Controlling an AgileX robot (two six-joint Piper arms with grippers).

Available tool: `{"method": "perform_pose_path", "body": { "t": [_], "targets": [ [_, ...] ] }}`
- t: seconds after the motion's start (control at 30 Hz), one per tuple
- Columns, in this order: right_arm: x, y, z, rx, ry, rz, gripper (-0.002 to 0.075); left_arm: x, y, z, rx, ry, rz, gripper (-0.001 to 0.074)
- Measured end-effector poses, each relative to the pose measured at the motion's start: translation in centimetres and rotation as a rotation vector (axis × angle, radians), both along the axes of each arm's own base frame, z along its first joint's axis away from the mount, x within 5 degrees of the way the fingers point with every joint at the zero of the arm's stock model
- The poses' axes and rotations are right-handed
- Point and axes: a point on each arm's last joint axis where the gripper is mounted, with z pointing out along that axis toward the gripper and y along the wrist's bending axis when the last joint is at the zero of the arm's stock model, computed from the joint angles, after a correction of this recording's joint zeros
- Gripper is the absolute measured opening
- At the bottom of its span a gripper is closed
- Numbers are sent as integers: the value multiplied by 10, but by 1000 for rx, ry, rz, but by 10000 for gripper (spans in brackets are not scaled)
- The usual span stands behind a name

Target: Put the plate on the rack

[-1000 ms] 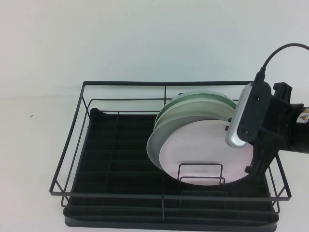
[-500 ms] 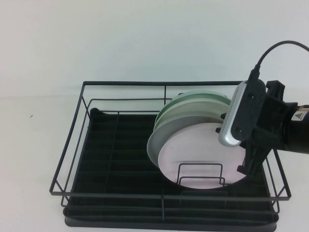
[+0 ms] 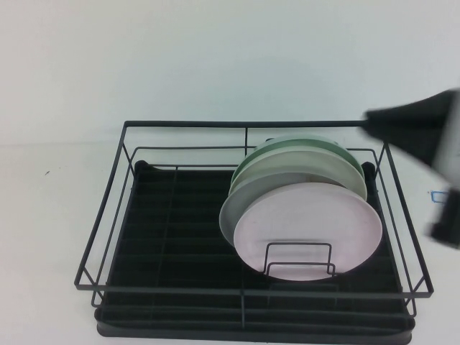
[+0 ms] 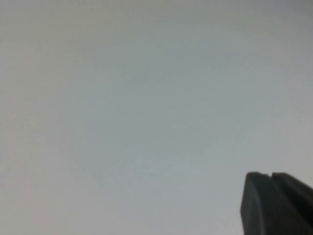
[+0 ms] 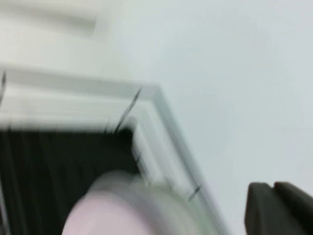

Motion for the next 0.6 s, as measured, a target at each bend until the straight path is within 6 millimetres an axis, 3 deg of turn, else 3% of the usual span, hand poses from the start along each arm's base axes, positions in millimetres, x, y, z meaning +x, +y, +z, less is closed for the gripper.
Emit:
{"method": "perform_pose_path", "body": {
  "t": [0.13, 0.2, 0.27, 0.37, 0.47, 0.6],
  "targets": [
    [-66, -35, 51, 187, -148, 21, 8, -14, 5, -8, 38, 32, 20, 7],
    [-98, -53, 67, 305, -192, 16, 4, -10, 6, -18, 55, 156, 31, 3],
    [-128, -71, 79, 434, -218, 12, 1, 6, 9, -36, 34, 335, 101, 1],
    [-164, -94, 84, 573, -257, 12, -1, 48, 15, -75, 7, 539, 294, 1],
    [-173, -104, 68, 603, -263, -37, -1, 89, 18, -119, -37, 661, 475, 1],
    [-158, -104, 39, 584, -205, -132, -1, 130, 18, -175, -161, 852, 605, 0]
  ]
}}
